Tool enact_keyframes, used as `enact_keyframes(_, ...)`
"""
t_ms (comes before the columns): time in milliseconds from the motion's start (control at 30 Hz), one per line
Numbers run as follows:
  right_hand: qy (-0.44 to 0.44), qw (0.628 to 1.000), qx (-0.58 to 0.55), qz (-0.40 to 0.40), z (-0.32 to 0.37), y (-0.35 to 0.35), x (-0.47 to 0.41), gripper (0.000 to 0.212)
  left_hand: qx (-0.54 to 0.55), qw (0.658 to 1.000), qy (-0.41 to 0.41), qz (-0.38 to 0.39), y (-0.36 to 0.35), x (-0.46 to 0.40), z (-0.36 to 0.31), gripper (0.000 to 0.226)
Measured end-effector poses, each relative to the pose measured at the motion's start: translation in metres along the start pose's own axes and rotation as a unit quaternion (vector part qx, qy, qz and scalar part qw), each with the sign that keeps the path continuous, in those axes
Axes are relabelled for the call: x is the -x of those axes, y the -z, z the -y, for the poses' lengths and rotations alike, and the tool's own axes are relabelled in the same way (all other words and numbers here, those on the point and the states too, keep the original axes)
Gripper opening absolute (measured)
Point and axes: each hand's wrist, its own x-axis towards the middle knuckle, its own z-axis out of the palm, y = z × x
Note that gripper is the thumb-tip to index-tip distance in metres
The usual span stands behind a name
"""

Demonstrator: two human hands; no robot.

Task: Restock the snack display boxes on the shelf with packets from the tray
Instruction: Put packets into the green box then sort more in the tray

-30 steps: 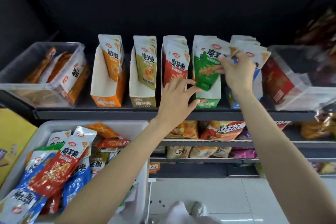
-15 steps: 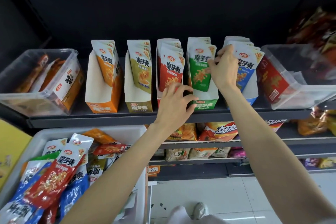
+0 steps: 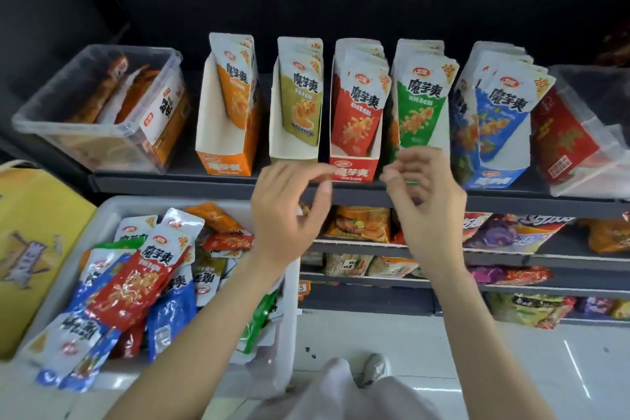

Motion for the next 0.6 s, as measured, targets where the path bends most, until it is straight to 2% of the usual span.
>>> enact_keyframes(67,0.007,0.997,-0.007,0.077,0.002,-0.019,0.020,0.015,-0.013,0.999,0.043,-0.024,0.034,0.025,0.014,0.026)
enact_keyframes(133,0.022,0.987,0.006,0.158,-0.001,-0.043,0.035,0.011,-0.044,0.993,0.112,0.014,0.066,0.050,0.033,0.031)
enact_keyframes(233,0.054,0.958,0.047,0.278,-0.015,-0.087,0.055,0.011,-0.125,0.948,0.220,0.191,0.101,0.085,0.065,0.034)
enact_keyframes(300,0.074,0.927,0.116,0.350,-0.023,-0.116,0.065,0.017,-0.204,0.907,0.218,0.297,0.116,0.108,0.083,0.041)
enact_keyframes(333,0.081,0.903,0.170,0.388,-0.026,-0.128,0.070,0.022,-0.234,0.885,0.210,0.344,0.120,0.119,0.089,0.046)
enact_keyframes(400,0.121,0.821,0.295,0.473,-0.035,-0.148,0.075,0.035,-0.255,0.846,0.217,0.415,0.125,0.136,0.097,0.057)
enact_keyframes(467,0.182,0.734,0.375,0.536,-0.046,-0.164,0.078,0.043,-0.238,0.839,0.221,0.436,0.124,0.143,0.098,0.065)
enact_keyframes(500,0.201,0.710,0.397,0.546,-0.051,-0.169,0.078,0.042,-0.229,0.843,0.220,0.433,0.122,0.145,0.096,0.065)
enact_keyframes(600,0.223,0.676,0.426,0.559,-0.052,-0.174,0.071,0.035,-0.220,0.860,0.195,0.417,0.111,0.147,0.090,0.071)
